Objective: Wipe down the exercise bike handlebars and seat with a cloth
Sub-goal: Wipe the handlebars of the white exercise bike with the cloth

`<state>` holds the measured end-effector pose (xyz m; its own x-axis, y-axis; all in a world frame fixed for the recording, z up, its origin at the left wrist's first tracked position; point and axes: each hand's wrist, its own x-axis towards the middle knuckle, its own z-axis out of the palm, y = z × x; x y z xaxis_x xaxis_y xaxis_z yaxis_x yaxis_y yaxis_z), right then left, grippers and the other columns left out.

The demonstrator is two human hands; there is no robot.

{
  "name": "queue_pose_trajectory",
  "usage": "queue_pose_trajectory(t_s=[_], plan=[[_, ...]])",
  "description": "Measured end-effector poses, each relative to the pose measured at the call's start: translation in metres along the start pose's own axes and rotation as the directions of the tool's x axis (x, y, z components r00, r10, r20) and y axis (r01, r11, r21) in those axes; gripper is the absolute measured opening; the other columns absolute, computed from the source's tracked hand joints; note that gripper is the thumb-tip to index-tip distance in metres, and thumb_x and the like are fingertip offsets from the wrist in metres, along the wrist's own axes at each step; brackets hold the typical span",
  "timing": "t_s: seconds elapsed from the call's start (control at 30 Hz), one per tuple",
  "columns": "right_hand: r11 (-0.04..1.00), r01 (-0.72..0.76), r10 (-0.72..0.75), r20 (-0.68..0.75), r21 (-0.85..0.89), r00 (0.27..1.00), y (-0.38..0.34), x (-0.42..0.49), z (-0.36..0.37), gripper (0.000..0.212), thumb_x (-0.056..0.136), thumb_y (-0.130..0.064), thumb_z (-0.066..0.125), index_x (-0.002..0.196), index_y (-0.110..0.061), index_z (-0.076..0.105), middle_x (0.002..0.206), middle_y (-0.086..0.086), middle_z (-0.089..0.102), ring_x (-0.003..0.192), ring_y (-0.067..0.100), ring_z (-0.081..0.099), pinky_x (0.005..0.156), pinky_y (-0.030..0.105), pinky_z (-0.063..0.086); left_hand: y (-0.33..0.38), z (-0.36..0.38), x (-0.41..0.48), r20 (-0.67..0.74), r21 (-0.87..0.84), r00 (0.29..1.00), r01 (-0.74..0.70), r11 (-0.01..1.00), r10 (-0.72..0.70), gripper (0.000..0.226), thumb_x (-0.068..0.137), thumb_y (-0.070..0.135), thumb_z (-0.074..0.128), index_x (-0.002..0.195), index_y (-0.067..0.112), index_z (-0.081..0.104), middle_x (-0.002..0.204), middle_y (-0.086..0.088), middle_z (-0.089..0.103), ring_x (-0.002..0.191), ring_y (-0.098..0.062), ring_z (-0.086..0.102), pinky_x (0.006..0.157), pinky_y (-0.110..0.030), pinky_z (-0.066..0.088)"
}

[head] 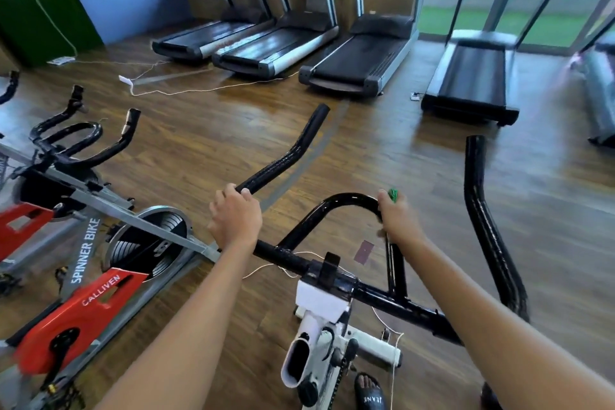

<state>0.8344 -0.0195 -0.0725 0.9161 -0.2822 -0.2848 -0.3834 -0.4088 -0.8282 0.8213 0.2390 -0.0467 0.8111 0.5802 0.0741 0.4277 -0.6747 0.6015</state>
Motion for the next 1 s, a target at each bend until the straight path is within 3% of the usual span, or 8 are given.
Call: queue_pose_trajectory(t_s=[0.13,0.27,0.4,0.57,0.67,0.77,0.83,1.0], plan=[[0.970,-0.174,0.152,0.134,0.172,0.979,0.028,-0.046,-0.016,0.051,0.103,-0.054,0.031,0.126,-0.011,0.045,0.113,0.019,0.063,0.091,0.033,0.065,0.082,0.044,0.055,0.001,0.002,0.000,0.009,0.012,1.000,-0.005,1.000,0.005,0.041,0.104,0.032,0.037,0.139,0.012,0.048,0.141,-0.012,0.049,0.129,-0.032,0.043,0.100,-0.052,0.038],[0.907,-0.318,0.249,0.256,0.277,0.934,0.041,-0.051,-0.027,0.050,0.102,-0.051,0.038,0.108,-0.006,0.059,0.103,0.017,0.067,0.095,0.034,0.065,0.098,0.053,0.052,0.001,0.004,0.001,0.022,0.022,1.000,-0.006,1.000,0.006,0.042,0.104,0.031,0.037,0.141,0.013,0.046,0.143,-0.013,0.047,0.131,-0.034,0.042,0.102,-0.052,0.037],[0.827,-0.322,0.250,0.211,0.462,0.945,0.017,-0.045,-0.021,0.044,0.107,-0.044,0.032,0.110,-0.005,0.053,0.095,0.021,0.058,0.077,0.033,0.060,0.060,0.034,0.054,0.001,0.004,0.000,0.012,0.018,1.000,-0.011,1.000,0.011,0.042,0.104,0.031,0.037,0.141,0.013,0.046,0.143,-0.013,0.047,0.131,-0.034,0.042,0.102,-0.051,0.037],[0.888,-0.320,0.241,0.258,0.330,0.936,0.050,-0.059,-0.015,0.073,0.091,-0.064,0.037,0.133,-0.006,0.043,0.113,0.017,0.063,0.094,0.031,0.064,0.087,0.050,0.057,0.001,0.005,0.000,0.011,0.026,1.000,-0.007,1.000,0.006,0.042,0.104,0.031,0.038,0.140,0.012,0.048,0.142,-0.014,0.048,0.130,-0.034,0.042,0.101,-0.051,0.038],[0.909,-0.266,0.206,0.208,0.322,0.956,0.045,-0.043,-0.011,0.092,0.080,-0.076,0.034,0.138,-0.006,0.036,0.124,0.027,0.061,0.099,0.037,0.067,0.075,0.047,0.056,0.003,0.004,-0.001,0.009,0.026,1.000,-0.004,1.000,0.004,0.042,0.104,0.031,0.038,0.141,0.013,0.047,0.143,-0.013,0.047,0.131,-0.034,0.042,0.101,-0.050,0.038],[0.927,-0.213,0.173,0.152,0.310,0.973,0.037,-0.040,-0.008,0.089,0.081,-0.075,0.031,0.140,-0.009,0.032,0.127,0.028,0.058,0.093,0.031,0.065,0.078,0.045,0.060,0.003,0.004,-0.002,0.009,0.034,1.000,0.001,0.999,-0.001,0.044,0.104,0.031,0.037,0.143,0.013,0.045,0.145,-0.013,0.046,0.132,-0.033,0.041,0.101,-0.051,0.037],[0.957,-0.207,0.176,0.160,0.204,0.971,0.044,-0.054,-0.010,0.094,0.075,-0.079,0.029,0.141,-0.011,0.032,0.123,0.029,0.062,0.080,0.026,0.061,0.060,0.032,0.059,0.003,0.005,-0.003,0.011,0.040,1.000,0.009,0.999,-0.010,0.044,0.104,0.032,0.038,0.144,0.014,0.044,0.146,-0.013,0.045,0.133,-0.033,0.040,0.103,-0.052,0.036],[0.973,-0.174,0.149,0.167,0.149,0.975,0.026,-0.033,-0.014,0.066,0.083,-0.074,0.031,0.121,-0.020,0.033,0.098,0.016,0.058,0.093,0.033,0.063,0.078,0.040,0.050,0.002,0.011,0.002,0.006,0.055,1.000,0.023,0.998,-0.023,0.045,0.103,0.034,0.038,0.144,0.016,0.044,0.148,-0.011,0.044,0.133,-0.032,0.040,0.106,-0.052,0.035]])
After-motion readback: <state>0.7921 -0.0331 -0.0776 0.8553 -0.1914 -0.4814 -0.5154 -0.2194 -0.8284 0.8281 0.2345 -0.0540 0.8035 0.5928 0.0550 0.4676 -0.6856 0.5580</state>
